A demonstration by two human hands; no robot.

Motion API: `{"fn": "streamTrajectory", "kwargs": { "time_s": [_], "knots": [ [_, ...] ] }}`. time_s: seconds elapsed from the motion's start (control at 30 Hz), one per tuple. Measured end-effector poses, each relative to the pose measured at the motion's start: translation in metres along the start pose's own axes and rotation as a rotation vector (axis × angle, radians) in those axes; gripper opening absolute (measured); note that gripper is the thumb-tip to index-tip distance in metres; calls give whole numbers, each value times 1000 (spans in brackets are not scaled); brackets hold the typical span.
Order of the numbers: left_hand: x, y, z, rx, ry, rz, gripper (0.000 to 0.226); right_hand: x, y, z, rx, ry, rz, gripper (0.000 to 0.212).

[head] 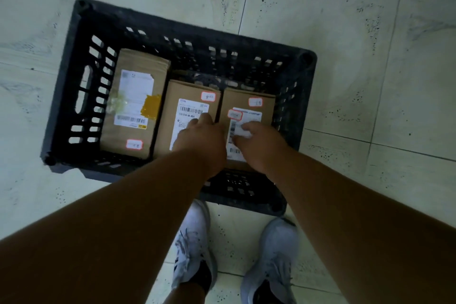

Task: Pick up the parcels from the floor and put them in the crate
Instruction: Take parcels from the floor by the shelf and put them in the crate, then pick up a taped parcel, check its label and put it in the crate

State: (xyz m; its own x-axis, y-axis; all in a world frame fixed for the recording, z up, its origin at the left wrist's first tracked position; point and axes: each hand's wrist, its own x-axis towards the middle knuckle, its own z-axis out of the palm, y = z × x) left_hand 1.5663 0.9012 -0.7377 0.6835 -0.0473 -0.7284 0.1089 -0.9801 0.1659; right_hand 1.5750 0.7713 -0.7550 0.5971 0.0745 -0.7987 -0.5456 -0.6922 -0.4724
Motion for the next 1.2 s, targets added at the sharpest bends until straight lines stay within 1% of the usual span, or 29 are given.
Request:
{"fn": "streamTrajectory", "kwargs": {
  "time_s": [0.1,0.17,0.27,0.33,0.47,0.53,0.63,0.73,0.87,0.97,1.1,1.2],
  "knots": [
    [-37,16,-51,-145,220,16,52,-53,-36,-35,-9,177,-121,39],
    [-73,33,-93,-289,359,48,48,-95,-63,-65,7,302,-213,37],
    [-146,65,-168,-478,509,167,40,-174,-113,-124,120,478,-276,35],
    [-201,84,-218,-555,568,231,35,-240,-145,-164,186,552,-300,33],
    [-303,129,-306,-717,576,351,30,-373,-188,-240,234,656,-381,33],
    [-353,154,-339,-788,553,416,27,-433,-203,-268,260,729,-405,34],
    [-423,188,-367,-888,457,508,19,-514,-200,-294,314,872,-400,39],
    [-471,211,-379,-890,374,643,23,-576,-173,-301,367,946,-348,41],
    [-505,238,-396,-843,350,723,26,-626,-126,-312,470,1025,-247,43],
    [-515,272,-409,-795,356,782,25,-644,-105,-333,553,1101,-230,41],
    [-523,352,-411,-769,354,872,24,-662,-80,-380,612,1184,-247,43],
    [-530,425,-391,-714,307,937,21,-678,-39,-420,614,1244,-230,44]
  ]
}}
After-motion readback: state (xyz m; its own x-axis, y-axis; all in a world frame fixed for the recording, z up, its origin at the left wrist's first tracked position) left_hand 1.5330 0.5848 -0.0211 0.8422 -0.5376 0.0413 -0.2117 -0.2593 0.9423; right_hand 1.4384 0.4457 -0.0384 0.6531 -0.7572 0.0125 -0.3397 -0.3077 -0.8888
